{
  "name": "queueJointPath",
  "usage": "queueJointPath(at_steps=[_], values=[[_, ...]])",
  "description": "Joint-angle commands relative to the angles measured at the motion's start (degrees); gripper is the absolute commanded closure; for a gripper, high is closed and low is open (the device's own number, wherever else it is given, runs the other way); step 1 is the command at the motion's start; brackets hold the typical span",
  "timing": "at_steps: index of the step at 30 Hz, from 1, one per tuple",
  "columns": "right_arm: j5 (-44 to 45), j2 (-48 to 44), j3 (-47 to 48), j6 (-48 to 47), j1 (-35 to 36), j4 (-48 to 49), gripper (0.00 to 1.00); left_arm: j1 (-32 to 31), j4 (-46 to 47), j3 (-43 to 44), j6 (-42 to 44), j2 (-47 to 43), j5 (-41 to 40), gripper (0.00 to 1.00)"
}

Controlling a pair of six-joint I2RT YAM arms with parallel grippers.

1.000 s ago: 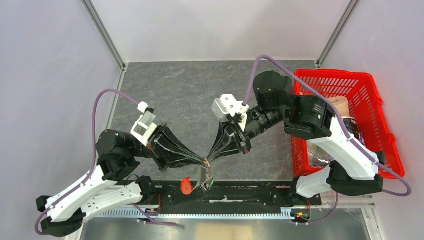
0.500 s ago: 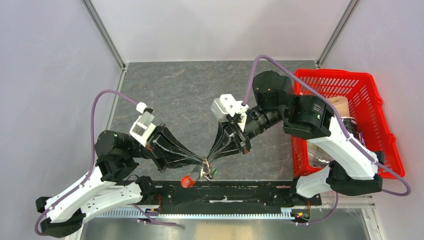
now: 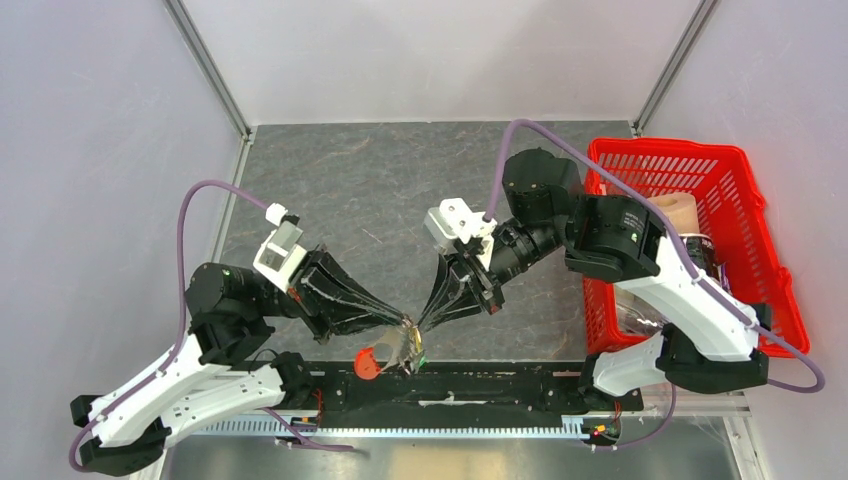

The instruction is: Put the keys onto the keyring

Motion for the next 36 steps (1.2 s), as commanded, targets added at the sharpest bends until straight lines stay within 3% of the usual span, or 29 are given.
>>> queueJointPath(at_steps=[1,9,13,15,19,23,29,33,36], values=[[-2.2,-2.3,-1.1,-1.2,0.8,1.1,1.00,0.0,3.1,0.9,0.3,-0.3,-3.6,0.98],[-0.6,-3.5,-3.6,-2.9,2.2,2.5,1.00,0.0,5.6,-0.5,-0.6,-1.2,-8.0,0.98],[6.4,-3.5,-4.5,-3.0,4.3,2.5,1.00,0.0,6.0,-0.7,-0.9,-1.5,-9.4,0.98],[10.3,-3.4,-4.6,-2.5,4.9,2.7,0.92,0.0,6.3,-0.8,-1.0,-1.5,-9.7,0.98],[15.3,-6.1,-7.3,-0.1,5.2,6.2,0.66,0.0,6.6,-1.0,-1.3,-1.6,-9.9,0.98],[20.9,-10.7,-10.9,4.7,5.1,11.4,0.52,0.0,6.8,-1.4,-1.2,-2.3,-10.2,0.98],[39.5,-13.8,-13.6,25.1,5.2,19.7,0.53,0.0,8.5,-2.6,-1.4,-3.1,-10.6,0.98],[54.0,-14.9,-15.4,28.0,5.1,17.3,0.54,0.0,5.6,-2.1,0.3,-3.7,-12.2,0.98],[56.3,-15.6,-19.6,30.8,5.1,12.6,0.54,0.0,0.3,-1.8,2.5,-5.5,-13.3,0.98]])
